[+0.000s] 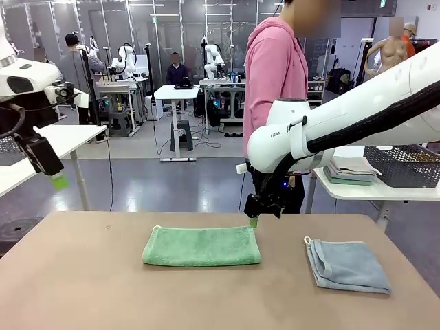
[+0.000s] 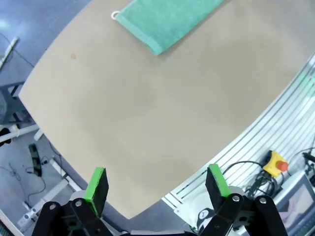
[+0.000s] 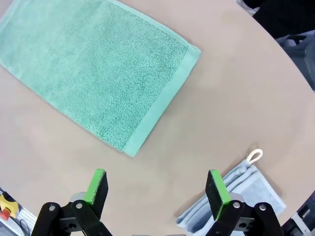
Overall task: Fold the towels and place them in the basket.
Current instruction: When a person lays out a Towel with hook on the table, fold it in half twice.
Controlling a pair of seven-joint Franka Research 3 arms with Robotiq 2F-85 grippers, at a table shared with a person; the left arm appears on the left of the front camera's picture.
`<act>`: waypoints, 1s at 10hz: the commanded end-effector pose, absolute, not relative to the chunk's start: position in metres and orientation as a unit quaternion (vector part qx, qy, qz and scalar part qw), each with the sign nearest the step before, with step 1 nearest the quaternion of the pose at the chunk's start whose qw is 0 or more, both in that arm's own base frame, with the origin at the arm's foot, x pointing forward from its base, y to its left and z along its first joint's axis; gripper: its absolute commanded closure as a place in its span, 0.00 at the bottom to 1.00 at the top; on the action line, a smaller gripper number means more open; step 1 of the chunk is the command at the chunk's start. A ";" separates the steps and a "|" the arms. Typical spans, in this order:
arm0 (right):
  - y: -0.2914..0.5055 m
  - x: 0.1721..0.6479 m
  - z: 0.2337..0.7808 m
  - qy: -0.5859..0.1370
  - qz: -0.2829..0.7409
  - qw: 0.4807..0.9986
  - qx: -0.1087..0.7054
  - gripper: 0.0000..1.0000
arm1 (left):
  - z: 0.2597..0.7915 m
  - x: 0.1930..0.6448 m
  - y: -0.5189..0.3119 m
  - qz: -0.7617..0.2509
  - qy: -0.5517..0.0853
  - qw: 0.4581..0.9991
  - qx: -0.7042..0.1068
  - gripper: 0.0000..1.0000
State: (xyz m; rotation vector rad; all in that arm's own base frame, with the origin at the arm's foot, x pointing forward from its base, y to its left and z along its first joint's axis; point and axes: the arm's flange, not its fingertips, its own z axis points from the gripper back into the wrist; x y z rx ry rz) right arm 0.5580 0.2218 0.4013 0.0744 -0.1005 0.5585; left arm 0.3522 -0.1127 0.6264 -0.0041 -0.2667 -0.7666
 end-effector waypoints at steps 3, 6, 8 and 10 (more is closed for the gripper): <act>0.225 0.558 0.408 -0.064 0.281 0.957 0.032 0.00 | 0.623 0.357 -0.119 -0.382 -0.125 0.916 -0.009 0.00; 0.231 0.565 0.395 -0.046 0.250 0.967 0.026 0.00 | 0.640 0.341 -0.095 -0.381 -0.116 0.917 0.008 0.00; 0.239 0.574 0.377 -0.050 0.182 0.981 0.033 0.00 | 0.674 0.313 -0.074 -0.412 -0.105 0.905 0.022 0.00; 0.240 0.583 0.357 -0.047 0.118 0.992 0.028 0.04 | 0.695 0.297 -0.060 -0.406 -0.110 0.907 0.018 0.00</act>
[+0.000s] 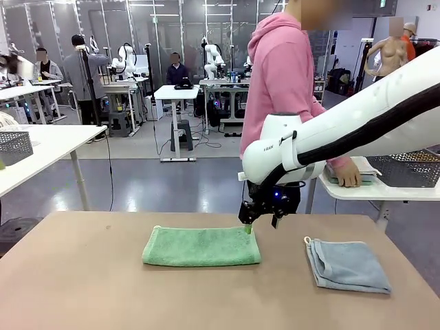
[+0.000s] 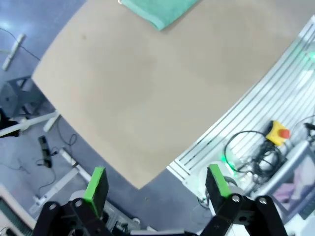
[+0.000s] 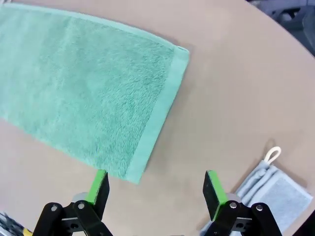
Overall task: Fold the towels and place them in the basket.
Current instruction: When a person lays out a Towel with hook on the table, fold it in half twice.
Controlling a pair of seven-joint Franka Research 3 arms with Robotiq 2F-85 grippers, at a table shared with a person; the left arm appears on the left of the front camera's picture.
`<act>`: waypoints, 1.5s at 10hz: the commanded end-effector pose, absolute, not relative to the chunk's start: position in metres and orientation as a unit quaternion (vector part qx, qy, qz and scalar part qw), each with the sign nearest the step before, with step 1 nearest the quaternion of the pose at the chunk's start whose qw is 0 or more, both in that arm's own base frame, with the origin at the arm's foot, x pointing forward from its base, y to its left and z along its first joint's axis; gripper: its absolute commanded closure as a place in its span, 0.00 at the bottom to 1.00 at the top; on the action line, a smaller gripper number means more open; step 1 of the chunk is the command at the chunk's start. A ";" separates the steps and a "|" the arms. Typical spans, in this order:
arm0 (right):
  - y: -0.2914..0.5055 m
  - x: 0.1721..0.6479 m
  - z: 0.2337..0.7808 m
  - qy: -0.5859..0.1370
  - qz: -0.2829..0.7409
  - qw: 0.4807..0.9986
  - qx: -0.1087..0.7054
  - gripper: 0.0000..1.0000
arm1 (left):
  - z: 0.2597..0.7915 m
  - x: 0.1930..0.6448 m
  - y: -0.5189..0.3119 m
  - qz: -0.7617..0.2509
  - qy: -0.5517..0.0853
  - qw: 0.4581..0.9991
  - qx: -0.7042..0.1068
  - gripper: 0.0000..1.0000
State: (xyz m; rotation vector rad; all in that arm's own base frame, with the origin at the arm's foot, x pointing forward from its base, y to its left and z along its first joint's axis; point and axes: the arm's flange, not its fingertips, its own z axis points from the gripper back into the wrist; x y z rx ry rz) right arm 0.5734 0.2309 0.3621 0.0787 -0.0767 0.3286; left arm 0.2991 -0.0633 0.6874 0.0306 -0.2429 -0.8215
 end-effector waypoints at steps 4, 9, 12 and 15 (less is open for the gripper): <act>0.249 0.593 0.320 -0.046 0.036 0.998 0.030 0.04 | 0.708 0.286 -0.047 -0.389 -0.125 0.913 0.007 0.00; 0.261 0.599 0.297 -0.031 0.010 0.999 0.016 0.04 | 0.708 0.286 -0.047 -0.389 -0.125 0.913 0.007 0.00; 0.264 0.602 0.289 -0.022 0.010 0.999 0.021 0.04 | 0.708 0.286 -0.047 -0.389 -0.125 0.913 0.007 0.00; 0.264 0.603 0.287 -0.011 0.012 1.000 0.026 0.96 | 0.708 0.286 -0.047 -0.389 -0.125 0.913 0.007 0.00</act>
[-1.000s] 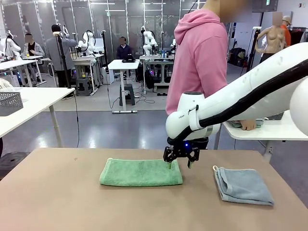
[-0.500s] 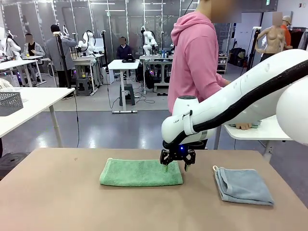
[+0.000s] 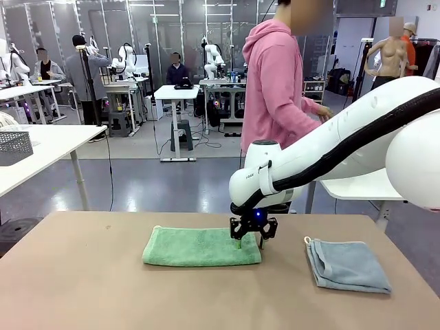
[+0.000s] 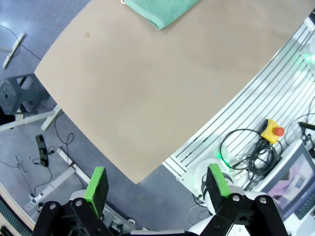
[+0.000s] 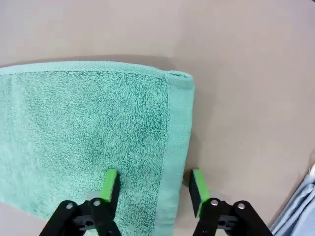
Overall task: Fold the towels and place them in the basket.
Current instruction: When a person lays out a Towel with hook on the table, fold it in half twice.
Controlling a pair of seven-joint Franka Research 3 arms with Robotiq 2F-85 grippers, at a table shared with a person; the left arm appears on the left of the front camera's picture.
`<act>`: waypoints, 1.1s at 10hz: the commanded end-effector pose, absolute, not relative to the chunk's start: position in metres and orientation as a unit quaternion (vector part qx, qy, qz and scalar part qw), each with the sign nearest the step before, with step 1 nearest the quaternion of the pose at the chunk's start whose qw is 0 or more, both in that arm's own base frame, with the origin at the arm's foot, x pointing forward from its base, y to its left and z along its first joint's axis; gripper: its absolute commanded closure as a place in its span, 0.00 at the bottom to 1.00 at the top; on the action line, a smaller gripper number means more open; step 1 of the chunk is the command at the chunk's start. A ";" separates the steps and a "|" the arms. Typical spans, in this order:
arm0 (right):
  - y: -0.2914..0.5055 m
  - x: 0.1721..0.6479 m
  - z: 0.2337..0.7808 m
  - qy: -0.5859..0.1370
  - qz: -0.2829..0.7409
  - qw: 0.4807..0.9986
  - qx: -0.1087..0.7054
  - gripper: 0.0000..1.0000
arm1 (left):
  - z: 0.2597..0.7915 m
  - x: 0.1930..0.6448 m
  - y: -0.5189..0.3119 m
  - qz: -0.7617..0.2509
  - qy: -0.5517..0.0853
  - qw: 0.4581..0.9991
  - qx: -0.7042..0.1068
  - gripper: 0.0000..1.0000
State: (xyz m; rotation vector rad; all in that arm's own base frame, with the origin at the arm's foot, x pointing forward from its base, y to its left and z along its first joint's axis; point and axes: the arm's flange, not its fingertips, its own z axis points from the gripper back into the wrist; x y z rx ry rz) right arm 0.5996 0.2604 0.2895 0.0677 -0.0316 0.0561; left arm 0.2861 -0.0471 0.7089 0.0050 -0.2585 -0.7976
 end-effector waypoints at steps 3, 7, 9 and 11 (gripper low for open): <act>0.267 0.607 0.284 -0.006 0.014 0.999 0.029 1.00 | 0.708 0.286 -0.047 -0.389 -0.125 0.913 0.007 0.00; 0.270 0.608 0.286 0.000 0.019 0.999 0.032 1.00 | 0.708 0.286 -0.047 -0.389 -0.125 0.913 0.007 0.00; 0.266 0.605 0.288 0.001 0.020 0.999 0.036 1.00 | 0.708 0.286 -0.047 -0.389 -0.125 0.913 0.007 0.00; 0.255 0.603 0.301 -0.011 0.043 0.998 0.032 1.00 | 0.708 0.286 -0.047 -0.389 -0.125 0.913 0.007 0.00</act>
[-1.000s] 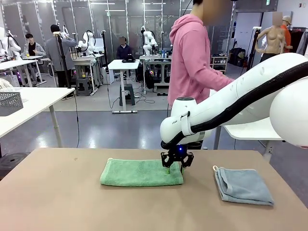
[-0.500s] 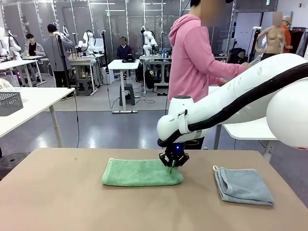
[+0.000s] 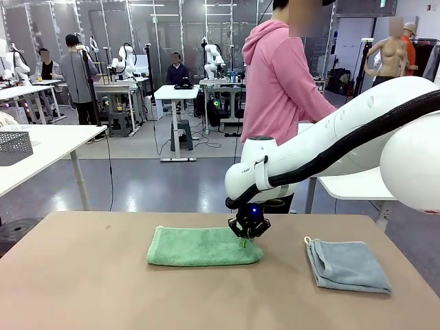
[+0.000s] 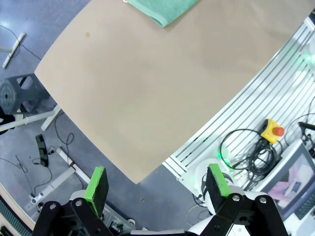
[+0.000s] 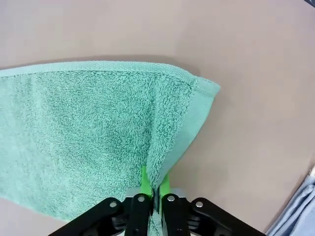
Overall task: Fold the towels and place them in the basket.
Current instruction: When a person lays out a Towel with hook on the table, fold it in half twice.
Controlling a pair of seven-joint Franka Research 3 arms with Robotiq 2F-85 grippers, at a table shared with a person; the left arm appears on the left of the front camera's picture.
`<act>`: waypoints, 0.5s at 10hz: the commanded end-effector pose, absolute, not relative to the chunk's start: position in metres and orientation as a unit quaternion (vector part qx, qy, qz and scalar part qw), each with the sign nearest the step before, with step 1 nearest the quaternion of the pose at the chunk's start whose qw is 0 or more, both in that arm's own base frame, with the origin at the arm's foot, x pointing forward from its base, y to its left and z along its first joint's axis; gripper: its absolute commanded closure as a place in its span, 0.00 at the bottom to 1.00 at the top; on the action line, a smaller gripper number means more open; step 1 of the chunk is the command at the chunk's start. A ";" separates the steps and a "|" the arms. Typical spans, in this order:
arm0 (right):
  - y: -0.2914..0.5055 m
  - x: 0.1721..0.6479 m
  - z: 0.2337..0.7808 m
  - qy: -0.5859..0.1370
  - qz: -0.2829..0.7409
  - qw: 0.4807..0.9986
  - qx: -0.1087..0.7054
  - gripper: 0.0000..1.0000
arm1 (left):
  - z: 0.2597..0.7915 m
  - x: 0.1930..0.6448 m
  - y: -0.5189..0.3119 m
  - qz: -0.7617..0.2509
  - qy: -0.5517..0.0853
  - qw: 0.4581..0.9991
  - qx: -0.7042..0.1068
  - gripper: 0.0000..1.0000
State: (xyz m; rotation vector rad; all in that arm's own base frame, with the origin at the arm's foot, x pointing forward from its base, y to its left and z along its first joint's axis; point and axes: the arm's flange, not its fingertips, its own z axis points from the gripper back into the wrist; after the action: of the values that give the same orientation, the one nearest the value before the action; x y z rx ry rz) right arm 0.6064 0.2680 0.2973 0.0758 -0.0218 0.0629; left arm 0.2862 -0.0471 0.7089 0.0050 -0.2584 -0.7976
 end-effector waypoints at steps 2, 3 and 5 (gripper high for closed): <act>0.230 0.594 0.334 -0.008 0.072 0.997 0.007 1.00 | 0.708 0.286 -0.047 -0.389 -0.125 0.913 0.007 0.00; 0.224 0.588 0.354 0.001 0.112 0.994 -0.004 1.00 | 0.708 0.286 -0.047 -0.389 -0.125 0.913 0.007 0.00; 0.240 0.580 0.399 -0.036 0.140 0.989 -0.020 1.00 | 0.708 0.286 -0.047 -0.389 -0.125 0.913 0.007 0.00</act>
State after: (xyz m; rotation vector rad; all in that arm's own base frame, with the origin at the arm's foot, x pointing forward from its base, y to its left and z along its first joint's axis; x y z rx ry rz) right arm 0.5895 0.2312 0.3870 -0.0213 -0.0345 0.2305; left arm 0.2862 -0.0470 0.7088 0.0049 -0.2583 -0.7974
